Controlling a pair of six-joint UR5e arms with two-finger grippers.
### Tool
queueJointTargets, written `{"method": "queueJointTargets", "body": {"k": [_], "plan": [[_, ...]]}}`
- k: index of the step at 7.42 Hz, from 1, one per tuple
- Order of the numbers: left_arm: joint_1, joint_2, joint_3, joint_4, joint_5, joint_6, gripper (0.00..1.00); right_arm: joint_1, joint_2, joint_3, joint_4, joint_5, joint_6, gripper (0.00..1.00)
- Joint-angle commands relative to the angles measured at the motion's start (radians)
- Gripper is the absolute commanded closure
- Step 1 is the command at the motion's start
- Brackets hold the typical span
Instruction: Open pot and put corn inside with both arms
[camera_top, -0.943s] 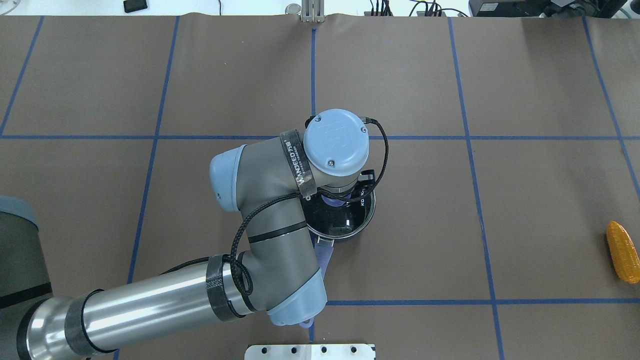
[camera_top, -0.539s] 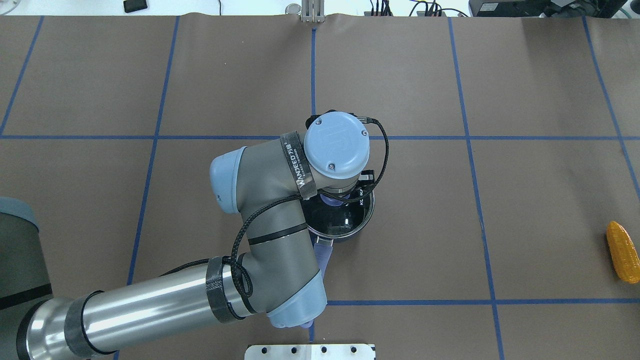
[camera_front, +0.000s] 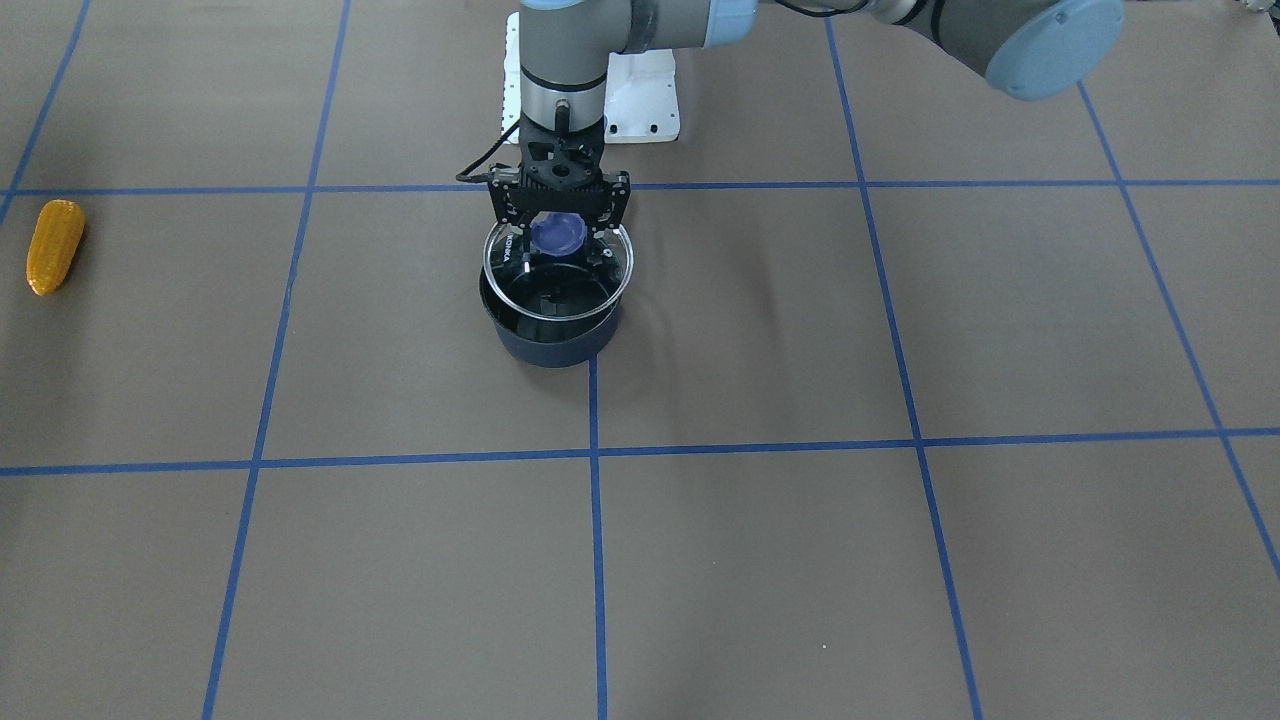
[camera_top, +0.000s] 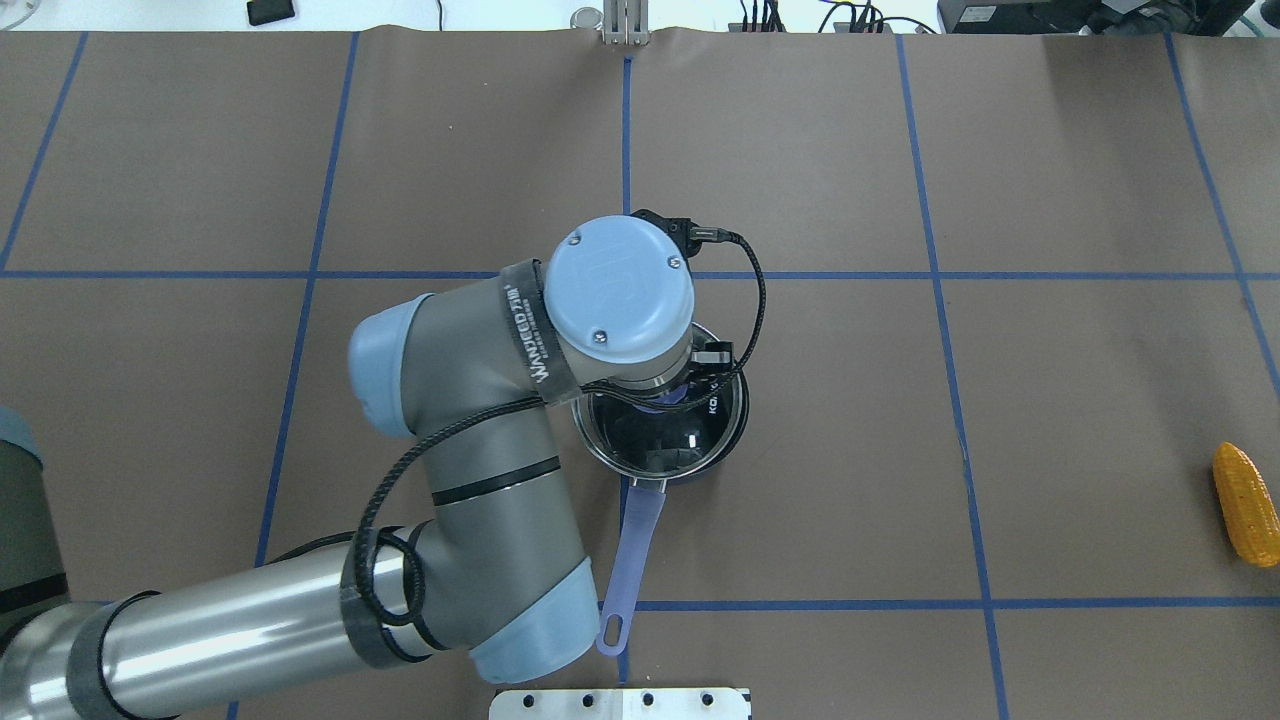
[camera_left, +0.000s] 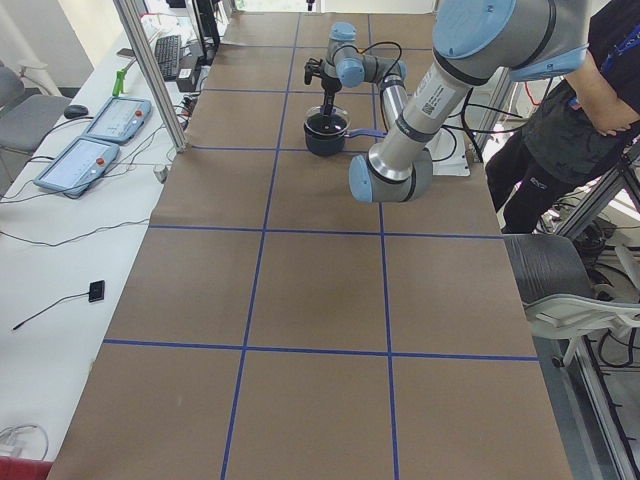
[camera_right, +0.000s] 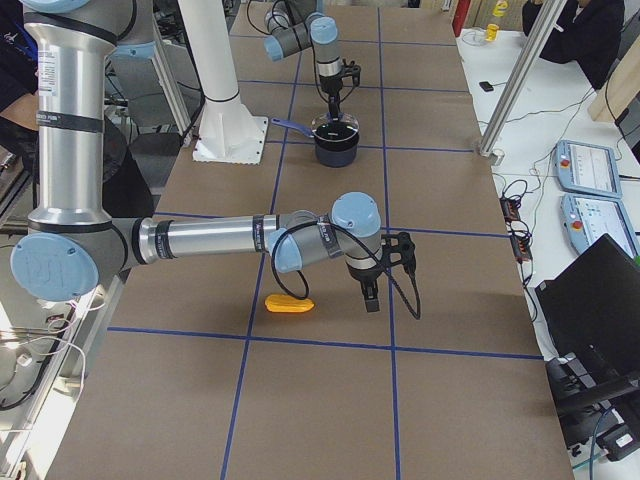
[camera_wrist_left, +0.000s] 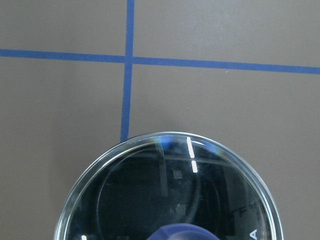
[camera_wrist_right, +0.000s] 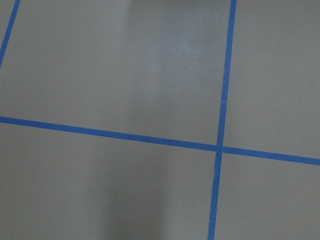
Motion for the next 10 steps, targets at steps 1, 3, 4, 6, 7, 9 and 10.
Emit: {"method": "queueJointTargets", "body": {"k": [1, 3, 4, 6, 7, 9, 10], "plan": [[-0.057, 0.21, -0.21, 0.003, -0.019, 0.201, 1.0, 0.0, -0.001, 0.0, 0.0, 0.0, 0.0, 0.0], [-0.185, 0.438, -0.339, -0.014, -0.124, 0.402, 1.0, 0.0, -0.001, 0.0, 0.0, 0.0, 0.002, 0.0], [-0.254, 0.56, -0.366, -0.078, -0.163, 0.537, 1.0, 0.0, -0.001, -0.002, 0.0, 0.0, 0.002, 0.0], [-0.412, 0.809, -0.357, -0.288, -0.362, 0.769, 1.0, 0.0, -0.001, -0.002, 0.0, -0.002, 0.0, 0.0], [-0.465, 0.91, -0.357, -0.327, -0.393, 0.887, 1.0, 0.0, -0.001, -0.002, 0.0, -0.002, 0.0, 0.0], [-0.496, 1.04, -0.316, -0.466, -0.395, 1.01, 1.0, 0.0, -0.002, -0.002, 0.0, -0.003, 0.0, 0.0], [-0.496, 1.067, -0.233, -0.608, -0.403, 1.014, 1.0, 0.0, -0.002, -0.002, 0.002, -0.008, 0.0, 0.0]]}}
